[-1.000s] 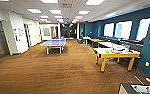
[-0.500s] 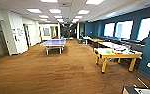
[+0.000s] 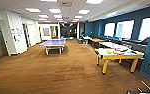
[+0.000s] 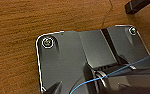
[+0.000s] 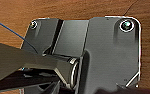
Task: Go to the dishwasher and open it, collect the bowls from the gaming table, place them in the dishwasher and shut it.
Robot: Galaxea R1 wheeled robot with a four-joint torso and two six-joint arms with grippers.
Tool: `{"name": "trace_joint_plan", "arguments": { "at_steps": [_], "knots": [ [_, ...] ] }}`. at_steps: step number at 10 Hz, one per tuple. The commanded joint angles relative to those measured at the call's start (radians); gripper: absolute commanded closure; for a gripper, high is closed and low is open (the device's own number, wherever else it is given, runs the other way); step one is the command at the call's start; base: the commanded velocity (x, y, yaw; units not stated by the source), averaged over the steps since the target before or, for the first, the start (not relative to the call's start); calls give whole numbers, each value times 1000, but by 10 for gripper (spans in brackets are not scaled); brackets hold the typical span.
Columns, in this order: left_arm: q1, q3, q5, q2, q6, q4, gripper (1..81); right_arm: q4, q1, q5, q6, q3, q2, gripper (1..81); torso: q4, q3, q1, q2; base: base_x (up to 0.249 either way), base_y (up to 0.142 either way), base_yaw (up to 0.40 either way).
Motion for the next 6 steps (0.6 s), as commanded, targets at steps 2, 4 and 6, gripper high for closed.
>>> {"name": "trace_joint_plan", "arguments": {
  "at_steps": [2, 4, 6],
  "knots": [
    [-61, 1, 41, -6, 0, 2, 10, -4, 55, -42, -1, 3, -1, 10, 0, 0, 0, 0, 131, 0, 0],
    [-61, 1, 41, -3, 2, 5, 10, -2, 55, -42, -2, 3, -1, 10, 0, 0, 0, 0, 131, 0, 0],
    [-61, 1, 41, -2, 0, 7, 10, -2, 54, -42, -1, 3, -1, 10, 0, 0, 0, 0, 131, 0, 0]
  ]
}}
